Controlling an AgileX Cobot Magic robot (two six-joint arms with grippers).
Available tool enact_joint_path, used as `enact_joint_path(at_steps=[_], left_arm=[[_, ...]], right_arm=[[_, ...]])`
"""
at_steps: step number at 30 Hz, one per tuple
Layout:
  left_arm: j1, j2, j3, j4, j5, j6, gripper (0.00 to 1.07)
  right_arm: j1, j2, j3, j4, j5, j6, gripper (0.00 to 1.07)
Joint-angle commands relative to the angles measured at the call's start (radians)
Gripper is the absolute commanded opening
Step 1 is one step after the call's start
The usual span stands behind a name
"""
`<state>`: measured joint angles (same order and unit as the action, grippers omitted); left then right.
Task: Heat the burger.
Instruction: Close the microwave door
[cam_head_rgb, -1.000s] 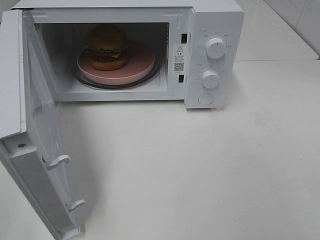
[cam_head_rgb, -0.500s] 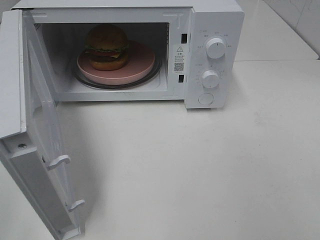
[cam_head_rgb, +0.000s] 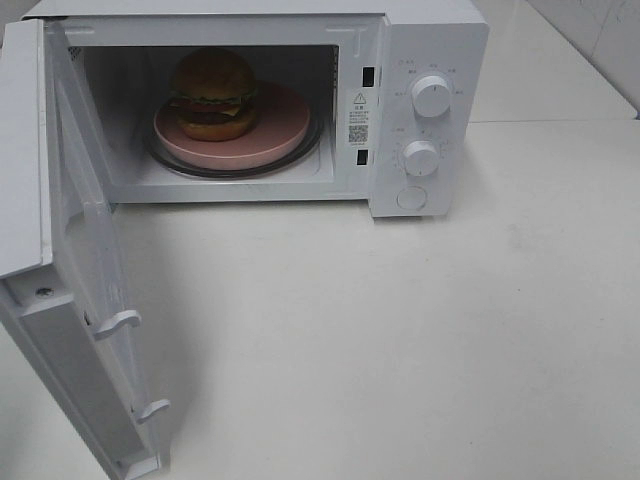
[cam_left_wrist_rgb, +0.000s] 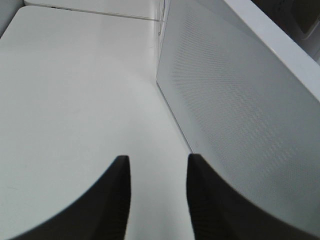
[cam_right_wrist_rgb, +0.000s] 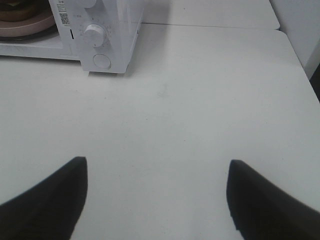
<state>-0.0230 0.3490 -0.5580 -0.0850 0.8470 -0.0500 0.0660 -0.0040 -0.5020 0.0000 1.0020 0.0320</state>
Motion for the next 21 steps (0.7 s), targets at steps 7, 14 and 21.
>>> enact_joint_path(at_steps=[7, 14, 21], left_arm=[[0.0, 0.188, 0.052, -0.002, -0.33, 0.004, 0.0], [0.0, 0.309, 0.154, -0.006, -0.656, 0.028, 0.0], [0.0, 0.431, 0.287, 0.03, -1.063, 0.027, 0.0]], right_arm=[[-0.007, -0.027, 0.003, 0.0, -0.009, 0.004, 0.76], [-0.007, -0.027, 0.003, 0.0, -0.009, 0.004, 0.76], [-0.007, -0.027, 0.003, 0.0, -0.009, 0.004, 0.76]])
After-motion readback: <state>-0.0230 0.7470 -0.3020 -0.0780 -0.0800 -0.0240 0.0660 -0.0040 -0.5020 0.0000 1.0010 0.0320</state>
